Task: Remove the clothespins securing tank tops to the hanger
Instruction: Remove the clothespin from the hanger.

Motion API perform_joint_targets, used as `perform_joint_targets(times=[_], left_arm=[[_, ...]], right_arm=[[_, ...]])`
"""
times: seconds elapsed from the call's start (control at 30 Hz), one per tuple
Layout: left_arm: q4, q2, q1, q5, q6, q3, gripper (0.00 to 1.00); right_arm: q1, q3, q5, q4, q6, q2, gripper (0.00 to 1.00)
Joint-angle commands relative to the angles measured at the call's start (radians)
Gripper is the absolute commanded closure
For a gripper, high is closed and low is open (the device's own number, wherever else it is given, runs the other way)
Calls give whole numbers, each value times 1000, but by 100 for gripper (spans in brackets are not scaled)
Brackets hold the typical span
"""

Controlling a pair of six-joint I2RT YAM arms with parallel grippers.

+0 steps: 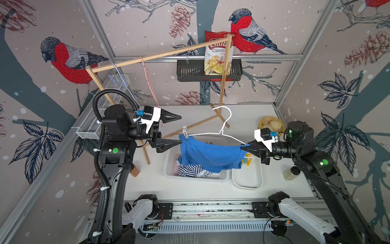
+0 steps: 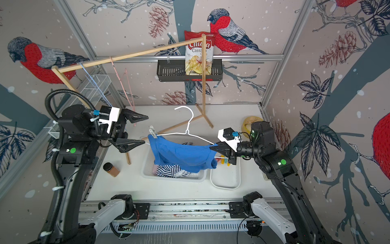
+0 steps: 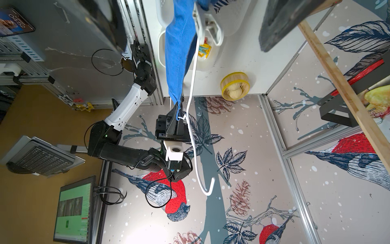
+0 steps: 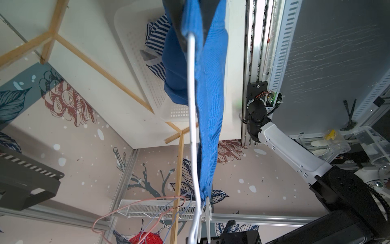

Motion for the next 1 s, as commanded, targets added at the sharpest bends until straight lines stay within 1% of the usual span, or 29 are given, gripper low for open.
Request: perform_joint_targets(times=[0.0, 0.07, 0.1, 0.17, 0.27, 0.37, 0.43, 0.53, 0.57, 0.6, 0.63, 0.67, 0.83, 0.93, 0.97], left_arm=[[49, -11, -13, 3, -21, -30, 4], [78, -13, -15, 21, -51, -49, 5], [69, -14, -15, 35, -40, -50, 6], [51, -18, -23, 27, -22, -47, 6], [50, -9, -27, 24, -28, -45, 13], [40, -2, -39, 34, -20, -37, 25], [34, -1, -42, 34, -15, -38, 40], [31, -5, -43, 30, -14, -43, 70], [32, -9, -43, 27, -12, -45, 83], [30, -13, -43, 21, -11, -47, 92], [31, -16, -44, 19, -11, -50, 98], [29, -19, -44, 19, -11, -51, 100], [25, -37, -51, -22, -4, -49, 100], [29, -55, -52, -94, 0, -47, 100], [33, -61, -52, -135, -2, -44, 100]], right_arm=[[13, 6, -45, 88, -60, -1, 100], [18, 13, -29, 95, -62, 3, 100], [21, 22, -22, 87, -67, 9, 100], [26, 40, -18, 66, -79, 24, 100], [39, 53, -7, 58, -81, 42, 100], [56, 65, 9, 52, -79, 58, 100], [66, 69, 15, 55, -76, 63, 100], [70, 73, 24, 67, -72, 60, 100], [70, 71, 25, 71, -68, 57, 100], [69, 71, 26, 75, -66, 57, 100], [70, 71, 30, 76, -64, 57, 100], [70, 70, 33, 76, -62, 57, 100], [71, 63, 38, 79, -52, 54, 100], [71, 48, 51, 77, -43, 54, 100], [71, 37, 54, 75, -39, 55, 100]])
